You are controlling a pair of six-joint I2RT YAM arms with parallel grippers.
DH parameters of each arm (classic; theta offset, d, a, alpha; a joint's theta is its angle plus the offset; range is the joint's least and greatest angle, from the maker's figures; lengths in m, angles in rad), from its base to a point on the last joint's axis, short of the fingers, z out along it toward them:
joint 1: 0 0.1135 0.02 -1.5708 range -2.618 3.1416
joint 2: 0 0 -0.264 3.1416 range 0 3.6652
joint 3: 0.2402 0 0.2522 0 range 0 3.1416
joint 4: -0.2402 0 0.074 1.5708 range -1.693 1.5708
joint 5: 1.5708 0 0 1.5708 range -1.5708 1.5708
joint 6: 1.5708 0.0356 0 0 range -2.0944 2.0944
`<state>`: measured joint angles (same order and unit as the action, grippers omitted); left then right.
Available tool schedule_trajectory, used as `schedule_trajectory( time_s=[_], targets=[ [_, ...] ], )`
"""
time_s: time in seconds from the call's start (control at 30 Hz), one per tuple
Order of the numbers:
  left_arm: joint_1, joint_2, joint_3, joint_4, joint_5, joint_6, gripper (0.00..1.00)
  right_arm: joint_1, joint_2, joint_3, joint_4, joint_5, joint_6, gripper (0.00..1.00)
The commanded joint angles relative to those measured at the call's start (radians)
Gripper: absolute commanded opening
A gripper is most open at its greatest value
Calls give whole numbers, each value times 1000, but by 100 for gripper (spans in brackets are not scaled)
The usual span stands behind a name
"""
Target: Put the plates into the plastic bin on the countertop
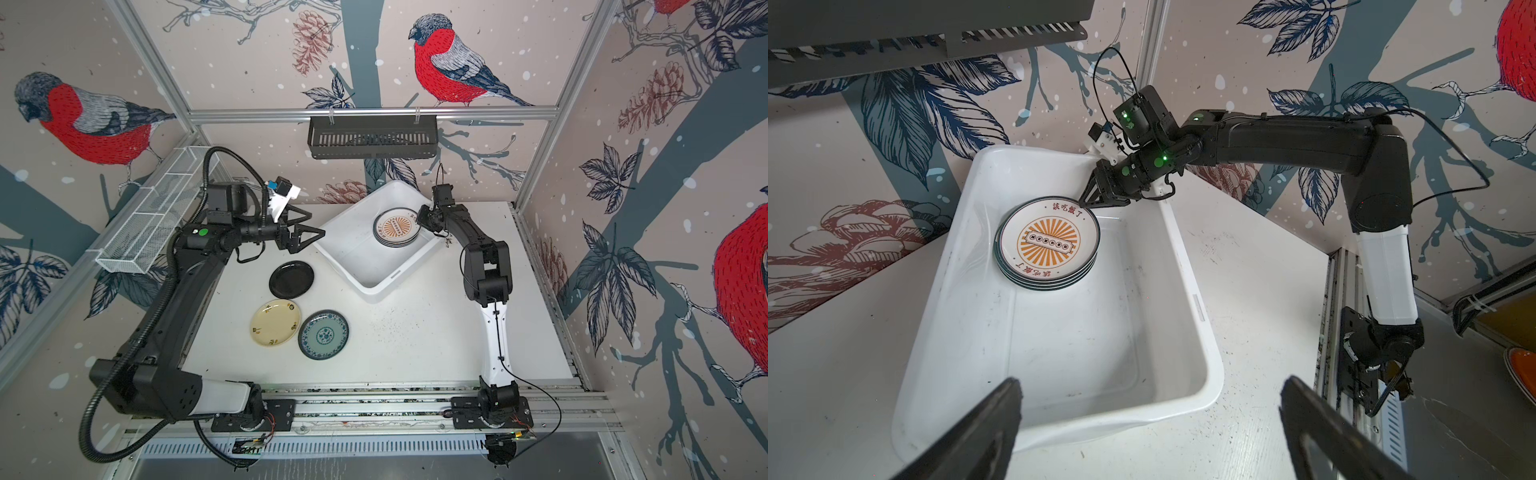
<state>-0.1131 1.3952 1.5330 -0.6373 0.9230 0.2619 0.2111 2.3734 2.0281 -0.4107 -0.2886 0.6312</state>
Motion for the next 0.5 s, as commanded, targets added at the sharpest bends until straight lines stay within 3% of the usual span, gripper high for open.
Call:
schedule_trajectory(
  time_s=[0.0, 0.47],
  targets=[
    [1, -8, -1, 8, 29, 11, 96, 2, 10, 1, -74, -7, 5, 28],
    [1, -6, -1, 12, 24, 6, 96, 7, -56, -19, -57, 20, -8, 28]
  ],
)
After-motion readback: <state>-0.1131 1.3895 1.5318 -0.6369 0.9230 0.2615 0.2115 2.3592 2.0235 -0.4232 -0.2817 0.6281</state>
